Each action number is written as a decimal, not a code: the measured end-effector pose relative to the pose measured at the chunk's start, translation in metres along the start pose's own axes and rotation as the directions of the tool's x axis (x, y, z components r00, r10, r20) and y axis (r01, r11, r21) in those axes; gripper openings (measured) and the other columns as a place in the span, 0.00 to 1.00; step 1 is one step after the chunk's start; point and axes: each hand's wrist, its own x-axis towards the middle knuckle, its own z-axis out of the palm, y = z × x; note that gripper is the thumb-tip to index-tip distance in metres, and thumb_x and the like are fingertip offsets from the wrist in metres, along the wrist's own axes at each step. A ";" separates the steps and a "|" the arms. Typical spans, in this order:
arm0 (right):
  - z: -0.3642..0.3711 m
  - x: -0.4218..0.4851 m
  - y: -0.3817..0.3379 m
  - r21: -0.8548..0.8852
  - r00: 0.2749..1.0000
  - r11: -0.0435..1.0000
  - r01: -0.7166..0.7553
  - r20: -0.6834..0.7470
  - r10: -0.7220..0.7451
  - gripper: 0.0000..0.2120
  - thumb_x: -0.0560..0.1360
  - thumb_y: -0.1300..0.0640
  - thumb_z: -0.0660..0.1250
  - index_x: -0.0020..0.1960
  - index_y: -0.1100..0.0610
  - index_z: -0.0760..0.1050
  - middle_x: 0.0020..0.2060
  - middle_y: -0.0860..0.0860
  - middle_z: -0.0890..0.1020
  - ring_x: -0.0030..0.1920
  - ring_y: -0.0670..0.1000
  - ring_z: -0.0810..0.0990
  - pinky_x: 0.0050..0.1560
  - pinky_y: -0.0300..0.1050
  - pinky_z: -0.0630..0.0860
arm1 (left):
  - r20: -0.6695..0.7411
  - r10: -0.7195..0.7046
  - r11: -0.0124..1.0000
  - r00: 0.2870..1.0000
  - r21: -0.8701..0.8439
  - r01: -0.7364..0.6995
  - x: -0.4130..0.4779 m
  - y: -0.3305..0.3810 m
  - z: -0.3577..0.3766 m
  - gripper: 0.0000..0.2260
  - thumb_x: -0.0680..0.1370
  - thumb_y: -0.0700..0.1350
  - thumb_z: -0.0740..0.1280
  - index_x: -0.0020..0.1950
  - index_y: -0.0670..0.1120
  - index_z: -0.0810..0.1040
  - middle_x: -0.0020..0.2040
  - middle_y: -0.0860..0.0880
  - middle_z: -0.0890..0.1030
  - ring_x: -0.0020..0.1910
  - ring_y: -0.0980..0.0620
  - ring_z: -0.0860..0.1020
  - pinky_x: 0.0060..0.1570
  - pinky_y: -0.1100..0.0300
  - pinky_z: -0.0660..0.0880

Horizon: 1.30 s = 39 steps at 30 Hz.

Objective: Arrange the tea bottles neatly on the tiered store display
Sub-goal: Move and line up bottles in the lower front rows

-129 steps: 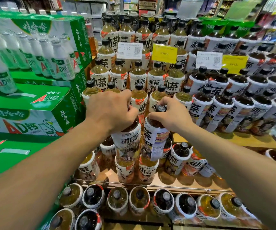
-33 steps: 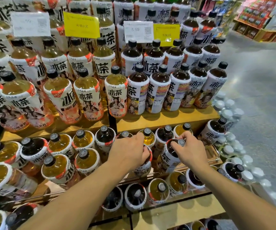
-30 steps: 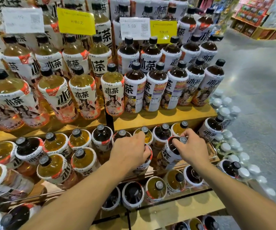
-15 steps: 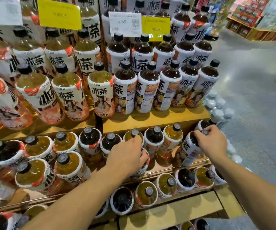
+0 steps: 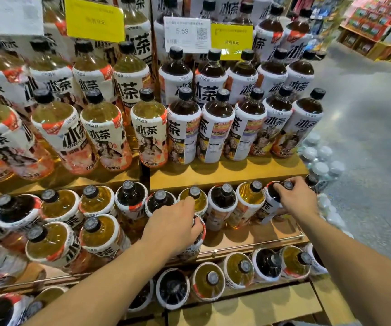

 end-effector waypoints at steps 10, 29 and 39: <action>-0.008 -0.003 -0.010 -0.434 0.971 0.871 0.230 0.046 -0.234 0.24 0.80 0.43 0.62 0.73 0.49 0.66 0.59 0.60 0.77 0.53 0.62 0.78 0.46 0.54 0.78 | 0.001 -0.018 1.000 1.000 -0.015 0.018 -0.001 -0.004 -0.007 0.10 0.80 0.55 0.57 0.46 0.50 0.63 0.36 0.53 0.70 0.32 0.50 0.71 0.33 0.55 0.65; 0.007 -0.036 -0.041 -0.303 0.884 0.841 0.449 0.291 -0.367 0.15 0.81 0.42 0.62 0.48 0.53 0.65 0.34 0.55 0.77 0.34 0.56 0.77 0.36 0.53 0.78 | -0.059 -0.077 0.996 0.995 -0.040 0.075 -0.031 -0.018 -0.030 0.09 0.80 0.54 0.58 0.47 0.50 0.63 0.38 0.53 0.71 0.35 0.47 0.72 0.34 0.53 0.69; -0.087 -0.108 -0.082 -0.336 0.847 0.793 0.508 0.031 -0.530 0.13 0.79 0.42 0.64 0.47 0.51 0.70 0.32 0.56 0.78 0.31 0.56 0.74 0.30 0.45 0.70 | -0.102 -0.059 0.994 0.993 -0.093 0.050 -0.048 -0.022 -0.034 0.08 0.80 0.52 0.59 0.47 0.49 0.64 0.40 0.51 0.71 0.35 0.46 0.72 0.33 0.53 0.67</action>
